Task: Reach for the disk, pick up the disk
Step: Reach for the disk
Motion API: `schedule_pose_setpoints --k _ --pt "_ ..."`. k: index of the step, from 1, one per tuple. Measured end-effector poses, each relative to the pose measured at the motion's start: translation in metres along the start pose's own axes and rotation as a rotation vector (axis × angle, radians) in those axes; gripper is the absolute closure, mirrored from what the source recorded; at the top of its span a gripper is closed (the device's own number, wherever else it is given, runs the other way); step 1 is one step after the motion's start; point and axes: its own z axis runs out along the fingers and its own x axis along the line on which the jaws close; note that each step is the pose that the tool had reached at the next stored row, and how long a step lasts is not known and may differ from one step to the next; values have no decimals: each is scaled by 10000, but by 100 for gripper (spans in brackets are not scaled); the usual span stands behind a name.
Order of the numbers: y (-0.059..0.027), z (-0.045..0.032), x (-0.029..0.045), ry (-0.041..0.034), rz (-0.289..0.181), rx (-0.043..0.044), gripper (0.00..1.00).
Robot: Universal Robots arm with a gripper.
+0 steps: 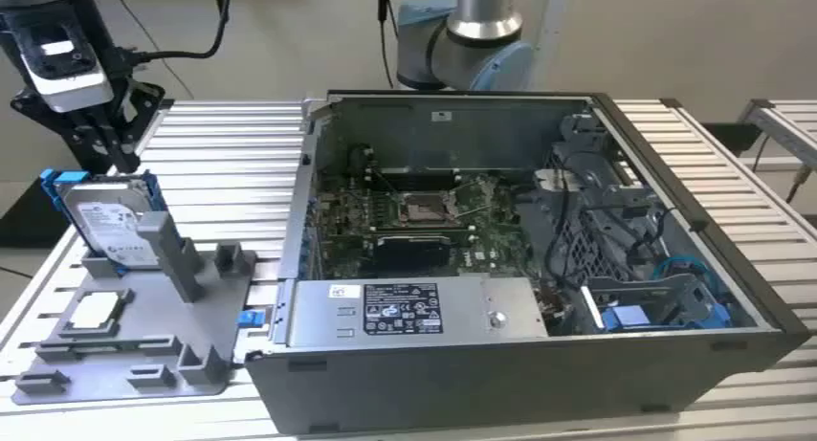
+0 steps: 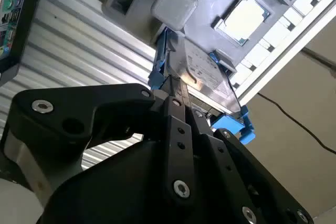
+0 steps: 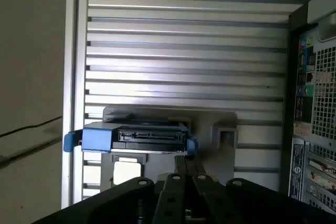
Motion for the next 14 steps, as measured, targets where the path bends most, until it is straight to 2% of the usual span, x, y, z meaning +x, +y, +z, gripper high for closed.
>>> schedule_pose_setpoints --k 11,14 --pt "3 2 0 1 0 0 100" --pt "45 15 36 -1 0 0 100"
